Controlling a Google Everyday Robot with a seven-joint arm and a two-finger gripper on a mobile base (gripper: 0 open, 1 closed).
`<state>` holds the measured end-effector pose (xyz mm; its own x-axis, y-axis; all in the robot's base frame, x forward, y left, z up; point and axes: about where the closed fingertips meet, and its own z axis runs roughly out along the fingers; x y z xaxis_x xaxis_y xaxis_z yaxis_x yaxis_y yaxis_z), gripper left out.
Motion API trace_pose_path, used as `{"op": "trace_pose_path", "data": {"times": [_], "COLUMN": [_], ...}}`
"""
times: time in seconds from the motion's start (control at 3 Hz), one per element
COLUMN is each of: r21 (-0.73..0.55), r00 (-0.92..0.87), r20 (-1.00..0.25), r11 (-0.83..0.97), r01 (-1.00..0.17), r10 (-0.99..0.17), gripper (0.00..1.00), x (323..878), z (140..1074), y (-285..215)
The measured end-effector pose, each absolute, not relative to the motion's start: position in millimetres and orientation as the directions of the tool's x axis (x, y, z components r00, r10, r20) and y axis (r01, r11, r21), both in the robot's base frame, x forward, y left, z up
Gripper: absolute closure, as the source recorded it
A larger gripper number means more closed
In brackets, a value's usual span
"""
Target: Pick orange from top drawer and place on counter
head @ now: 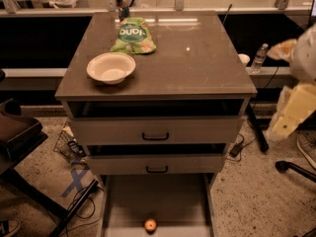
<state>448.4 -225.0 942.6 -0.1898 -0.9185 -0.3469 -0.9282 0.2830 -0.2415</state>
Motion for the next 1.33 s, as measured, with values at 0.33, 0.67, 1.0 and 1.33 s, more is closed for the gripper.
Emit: {"op": "trace_pose_path", "data": {"times": [0.33,0.67,1.0,1.33], "r21": [-0.196,-0.21,-0.271,-0.271], "r00": [-0.16,-0.139,-0.09,-0.09], "r20": [-0.519,-0.686,-0.732,-0.732], "r11": [0.299,0.376,0.409,0.409], "r01": [-0.934,-0.902,-0.871,-0.871], "r10": [-0.84,-0.715,-0.676,-0.676], "gripper": [0.0,0.0,0.0,0.0], "x": [451.5,455.7,451.0,451.0], "z": [866.9,818.9,819.9,819.9], "y": [-231.6,-244.3,-274.3,-274.3]}}
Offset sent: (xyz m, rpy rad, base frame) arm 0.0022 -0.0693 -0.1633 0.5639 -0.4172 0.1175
